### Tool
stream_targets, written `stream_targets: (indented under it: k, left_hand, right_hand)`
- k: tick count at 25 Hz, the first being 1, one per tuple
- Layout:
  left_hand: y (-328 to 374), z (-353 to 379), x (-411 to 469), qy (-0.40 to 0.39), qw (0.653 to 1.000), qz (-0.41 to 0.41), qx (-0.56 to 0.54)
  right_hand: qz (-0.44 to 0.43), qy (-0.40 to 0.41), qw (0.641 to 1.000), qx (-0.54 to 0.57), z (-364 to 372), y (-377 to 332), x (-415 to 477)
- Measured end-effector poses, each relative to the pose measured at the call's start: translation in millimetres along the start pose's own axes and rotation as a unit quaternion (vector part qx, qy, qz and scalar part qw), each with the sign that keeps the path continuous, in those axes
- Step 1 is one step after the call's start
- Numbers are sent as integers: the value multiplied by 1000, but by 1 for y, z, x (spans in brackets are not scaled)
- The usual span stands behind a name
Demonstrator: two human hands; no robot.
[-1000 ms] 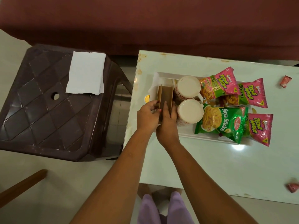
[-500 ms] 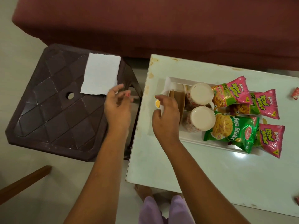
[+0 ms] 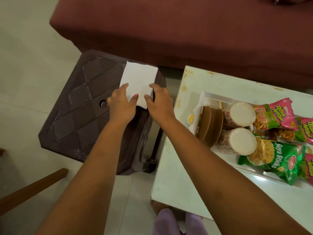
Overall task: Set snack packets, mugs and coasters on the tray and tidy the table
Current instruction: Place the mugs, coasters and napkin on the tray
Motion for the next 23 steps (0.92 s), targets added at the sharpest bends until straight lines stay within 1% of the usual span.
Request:
stream_targets:
  k: [4,7,9,11,13,15,17,18,19,20,23]
  left_hand:
    - [7,2,10,48,999,-22,8]
    - [3,0,19,42,996,-73,-29]
    - [0,1,19,16,995,-96,-36]
    - [4,3,11,-9,995,-84,-49]
    - [8,6,-1,-23,992,-74,-101]
    - [11,10,-17,-17,989,-70,-133]
    - [14,16,-38,-13,987,-64,-145]
    - [16,22,-50,-22,985,-61,-159]
    - [19,27,-64,-39,981,-59,-179]
    - [23,32,-78,-58,976,-56,-204]
    - [41,51,-118,-102,966,-23,-237]
  right_hand:
    - [-10,21,998,-61,5,2,12]
    - [2,31,998,-48,7,3,21]
    - [34,39,999,16,7,8,22]
    - [87,35,990,104,5,17,18]
    - [141,8,973,180,-1,28,7]
    - [174,-26,953,245,-9,37,-7]
    - [195,-29,925,325,-20,44,-26]
    - [205,-19,915,348,-28,48,-38]
    - [215,-1,910,354,-36,52,-49]
    - [221,24,914,341,-44,56,-59]
    - [195,115,945,236,-78,66,-87]
Point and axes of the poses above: each hand's wrist, its own x-axis towards the middle knuckle, its own z-axis out of the palm, y = z × x, the point moved 4 cm from there along x, towards the middle knuckle, and after that the axes turned 10 degrees about -z, right-handed, at the moved point
